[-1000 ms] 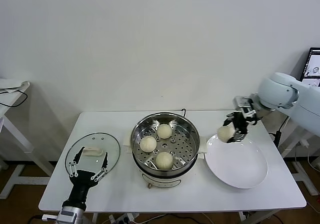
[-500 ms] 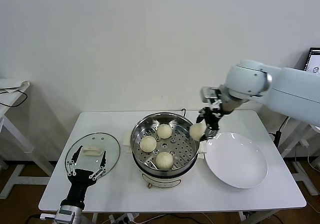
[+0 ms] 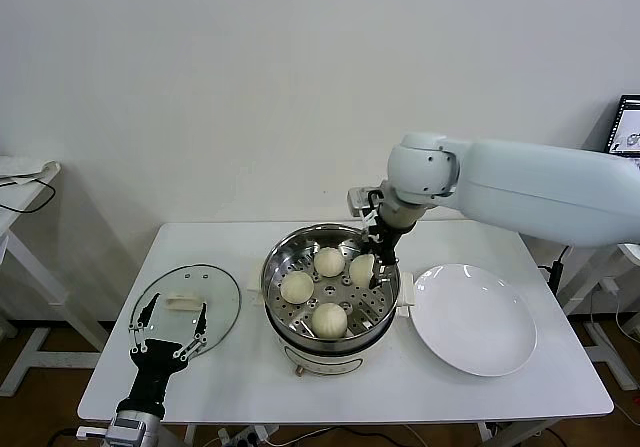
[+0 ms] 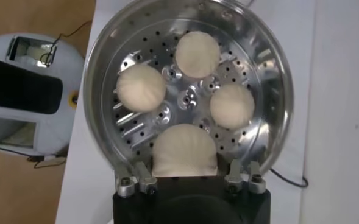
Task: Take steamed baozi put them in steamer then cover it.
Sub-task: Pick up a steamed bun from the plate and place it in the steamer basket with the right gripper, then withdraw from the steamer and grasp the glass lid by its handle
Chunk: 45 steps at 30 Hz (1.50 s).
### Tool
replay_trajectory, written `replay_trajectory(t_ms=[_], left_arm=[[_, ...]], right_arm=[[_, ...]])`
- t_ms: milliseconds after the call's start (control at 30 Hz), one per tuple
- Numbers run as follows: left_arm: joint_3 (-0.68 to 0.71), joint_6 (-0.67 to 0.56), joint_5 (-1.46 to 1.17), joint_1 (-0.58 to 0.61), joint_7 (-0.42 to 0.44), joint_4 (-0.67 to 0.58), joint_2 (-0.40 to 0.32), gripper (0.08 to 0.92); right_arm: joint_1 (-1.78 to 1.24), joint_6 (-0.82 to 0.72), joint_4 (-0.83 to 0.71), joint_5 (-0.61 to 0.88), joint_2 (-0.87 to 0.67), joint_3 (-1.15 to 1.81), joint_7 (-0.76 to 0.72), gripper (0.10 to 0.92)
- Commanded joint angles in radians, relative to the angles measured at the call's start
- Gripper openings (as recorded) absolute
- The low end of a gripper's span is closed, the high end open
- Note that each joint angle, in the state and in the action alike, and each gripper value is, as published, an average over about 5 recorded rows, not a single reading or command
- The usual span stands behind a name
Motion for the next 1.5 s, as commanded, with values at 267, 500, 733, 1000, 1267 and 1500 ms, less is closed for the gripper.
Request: replay_trajectory(t_ms=[267,500,733,1000,1267,1500], left_arm=[[-0.004,0.005,-0.007,-0.011,0.001,0.014,0.005,0.823],[-0.006,0.005,-0.009,-0.008,0.001,0.011,0.004,0.823],[-0.004,0.004,-0.006,-0.003,0.001,0.007,0.000,0.823],[-0.003,0.001,-0.001,0.008,0.001,0.000,0.000,0.823],[0.001,0.002,-0.017,-0.002,0.015,-0.007,-0.002,0.823],[-0.014,0.003,-0.066,-0.022,0.051,0.000,0.019,0.823]], right_arm=[[-0.146,-0.008,-0.088,-0.090,0.078,0.029,-0.008,0.685],[-0.164,-0.005,-0.101,-0.108,0.084,0.038,-0.010,0.687],[-0.168,0.002,-0.091,-0.109,0.069,0.060,-0.008,0.723],[-0.088,0.046,-0.050,-0.051,-0.068,0.170,-0.071,0.821],[-0.210,0.091,0.016,0.013,-0.328,0.424,-0.066,0.823],[-0.610,0.296,0.055,0.164,-0.514,0.838,0.286,0.823]])
